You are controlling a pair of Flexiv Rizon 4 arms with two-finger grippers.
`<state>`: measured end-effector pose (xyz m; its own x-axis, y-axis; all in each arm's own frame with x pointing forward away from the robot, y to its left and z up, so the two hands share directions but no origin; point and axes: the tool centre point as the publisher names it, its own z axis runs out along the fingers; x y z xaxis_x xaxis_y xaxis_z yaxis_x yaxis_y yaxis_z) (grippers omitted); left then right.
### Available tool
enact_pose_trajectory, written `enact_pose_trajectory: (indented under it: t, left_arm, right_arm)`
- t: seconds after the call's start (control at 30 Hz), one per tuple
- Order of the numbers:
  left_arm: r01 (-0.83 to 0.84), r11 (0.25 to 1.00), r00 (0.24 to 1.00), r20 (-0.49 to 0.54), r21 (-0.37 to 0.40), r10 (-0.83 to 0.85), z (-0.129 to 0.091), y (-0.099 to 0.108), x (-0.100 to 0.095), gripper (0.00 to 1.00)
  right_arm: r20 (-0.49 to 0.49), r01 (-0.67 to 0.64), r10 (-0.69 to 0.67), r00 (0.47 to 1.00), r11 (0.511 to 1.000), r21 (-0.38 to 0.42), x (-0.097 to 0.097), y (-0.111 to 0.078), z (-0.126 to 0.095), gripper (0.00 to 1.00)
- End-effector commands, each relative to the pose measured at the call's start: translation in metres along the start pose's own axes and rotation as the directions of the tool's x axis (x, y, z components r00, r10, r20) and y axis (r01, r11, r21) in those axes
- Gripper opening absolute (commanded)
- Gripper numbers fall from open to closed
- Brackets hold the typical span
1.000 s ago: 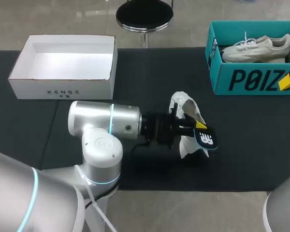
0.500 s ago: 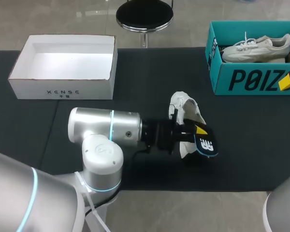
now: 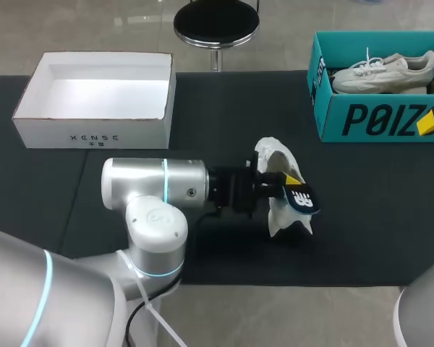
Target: Take the shoe out of the shoebox, open the shoe tongue, remove and reinsert the insole, then place the shoe into the shoebox
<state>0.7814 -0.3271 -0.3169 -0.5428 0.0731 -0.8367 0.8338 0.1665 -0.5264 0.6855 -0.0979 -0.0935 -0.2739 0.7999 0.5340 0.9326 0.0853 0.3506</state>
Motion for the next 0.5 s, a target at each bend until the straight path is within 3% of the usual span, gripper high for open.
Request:
enact_pose_trajectory:
  t: [0.03, 0.5]
  left_arm:
    - [-0.002, 1.000, 1.000, -0.016, -0.005, 0.001, 0.004, 0.010, -0.002, 0.00]
    - [0.012, 1.000, 0.999, -0.040, 0.017, -0.011, -0.014, 0.001, -0.002, 0.00]
  right_arm:
    - [0.001, -0.001, 0.001, 1.000, 1.000, 0.005, 0.000, 0.002, 0.001, 1.00]
    - [0.001, -0.001, 0.001, 1.000, 1.000, 0.005, 0.000, 0.002, 0.001, 1.00]
